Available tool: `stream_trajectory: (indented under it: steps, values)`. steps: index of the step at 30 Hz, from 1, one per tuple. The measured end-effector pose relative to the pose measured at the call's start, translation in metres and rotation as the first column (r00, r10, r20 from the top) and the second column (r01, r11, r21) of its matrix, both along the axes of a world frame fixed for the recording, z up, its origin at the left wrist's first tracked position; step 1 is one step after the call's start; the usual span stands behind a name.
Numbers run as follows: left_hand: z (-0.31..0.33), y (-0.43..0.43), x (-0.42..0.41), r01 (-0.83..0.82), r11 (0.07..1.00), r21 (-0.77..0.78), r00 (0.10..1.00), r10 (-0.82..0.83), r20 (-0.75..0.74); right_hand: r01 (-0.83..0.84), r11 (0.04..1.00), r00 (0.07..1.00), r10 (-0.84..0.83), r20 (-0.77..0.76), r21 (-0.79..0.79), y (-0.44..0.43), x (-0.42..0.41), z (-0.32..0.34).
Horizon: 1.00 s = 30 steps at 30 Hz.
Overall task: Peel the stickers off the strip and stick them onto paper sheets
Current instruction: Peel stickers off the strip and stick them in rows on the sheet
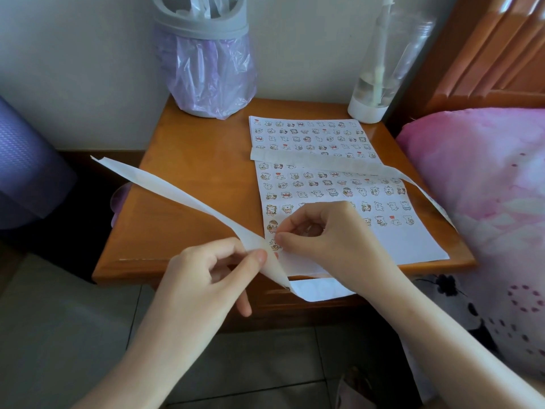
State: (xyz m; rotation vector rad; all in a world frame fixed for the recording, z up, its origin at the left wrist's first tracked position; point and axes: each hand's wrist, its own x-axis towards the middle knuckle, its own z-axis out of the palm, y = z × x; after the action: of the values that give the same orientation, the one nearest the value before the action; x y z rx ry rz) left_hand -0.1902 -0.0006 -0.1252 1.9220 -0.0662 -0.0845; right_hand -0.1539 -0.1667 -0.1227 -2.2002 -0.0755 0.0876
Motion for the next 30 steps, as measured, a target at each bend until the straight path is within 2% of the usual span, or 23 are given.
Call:
stream_trajectory:
  steps: [7, 20, 25, 30]
  values:
    - [0.000, 0.001, 0.001, -0.005, 1.000, 0.010, 1.000, 0.005, -0.004, 0.014, 0.997, 0.999, -0.010, 0.044, -0.080, 0.001, -0.002, -0.004]
    - [0.002, 0.000, 0.001, 0.009, 1.000, 0.019, 1.000, -0.009, 0.006, 0.053, 0.998, 0.997, -0.051, 0.055, -0.032, -0.003, 0.002, -0.007]
    - [0.001, 0.001, 0.001, 0.013, 1.000, 0.024, 1.000, -0.013, 0.005, 0.059, 0.984, 0.995, -0.045, 0.086, -0.167, 0.002, 0.001, -0.008]
    - [0.001, 0.001, 0.001, 0.017, 0.999, 0.040, 1.000, -0.016, -0.012, 0.060, 0.992, 0.994, -0.049, 0.097, -0.114, -0.002, 0.001, -0.011]
